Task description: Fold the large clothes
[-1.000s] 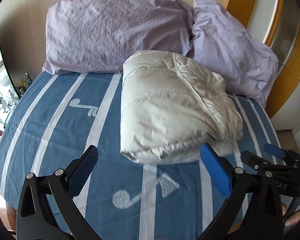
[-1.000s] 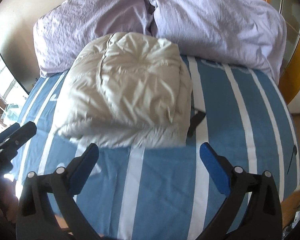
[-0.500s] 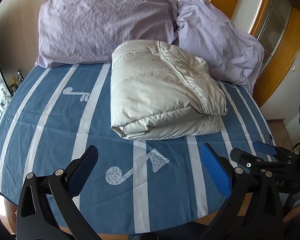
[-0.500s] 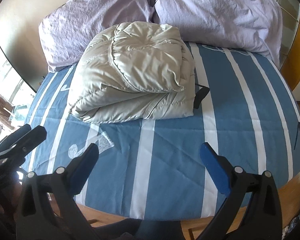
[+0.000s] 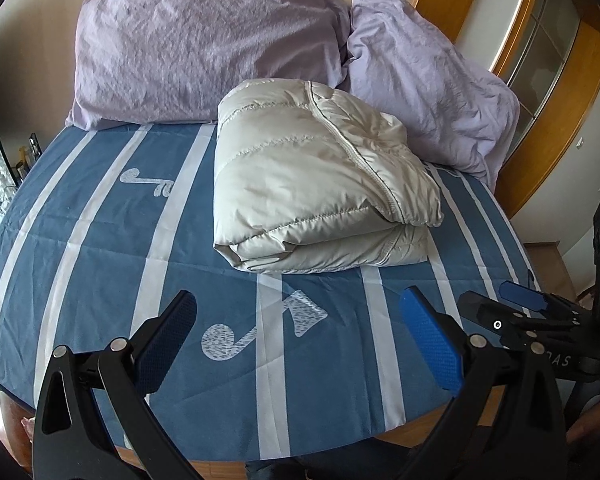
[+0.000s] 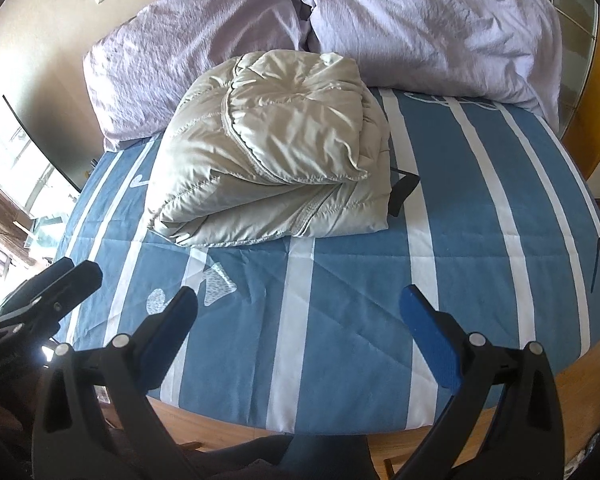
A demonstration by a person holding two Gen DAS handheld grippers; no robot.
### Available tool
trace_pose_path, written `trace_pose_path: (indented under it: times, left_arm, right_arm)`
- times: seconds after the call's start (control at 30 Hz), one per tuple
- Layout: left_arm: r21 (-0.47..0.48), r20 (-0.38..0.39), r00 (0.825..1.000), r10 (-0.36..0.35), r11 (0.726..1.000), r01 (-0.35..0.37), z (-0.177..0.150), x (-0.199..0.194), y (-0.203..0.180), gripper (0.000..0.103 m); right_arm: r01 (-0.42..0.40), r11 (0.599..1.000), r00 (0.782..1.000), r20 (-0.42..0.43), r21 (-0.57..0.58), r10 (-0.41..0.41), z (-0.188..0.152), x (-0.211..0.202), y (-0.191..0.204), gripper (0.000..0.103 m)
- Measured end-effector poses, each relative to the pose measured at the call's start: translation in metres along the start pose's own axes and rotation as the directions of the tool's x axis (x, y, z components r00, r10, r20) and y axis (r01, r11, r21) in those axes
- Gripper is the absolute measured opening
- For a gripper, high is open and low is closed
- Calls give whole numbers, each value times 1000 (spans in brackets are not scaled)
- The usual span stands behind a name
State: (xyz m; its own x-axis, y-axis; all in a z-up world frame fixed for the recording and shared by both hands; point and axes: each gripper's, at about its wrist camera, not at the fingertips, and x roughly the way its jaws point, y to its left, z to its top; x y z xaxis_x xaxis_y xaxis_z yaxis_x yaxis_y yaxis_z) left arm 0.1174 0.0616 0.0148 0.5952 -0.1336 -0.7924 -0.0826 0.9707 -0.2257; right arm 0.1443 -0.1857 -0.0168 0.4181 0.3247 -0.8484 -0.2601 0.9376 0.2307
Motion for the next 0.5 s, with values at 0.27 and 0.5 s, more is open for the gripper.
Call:
trace_pose_path:
  times: [0.27,0.5]
  left_arm:
    - [4,5,1000,-2,1000,2,0,-1,-3,102]
    - [6,3,1000,-2,1000,2,0,0,-4,102]
  right_arm:
    - [-9,1000,1000,9,3,9,-1,-1,-1,101]
    - [-12,1000,1000,4,4,12,0,0,1,101]
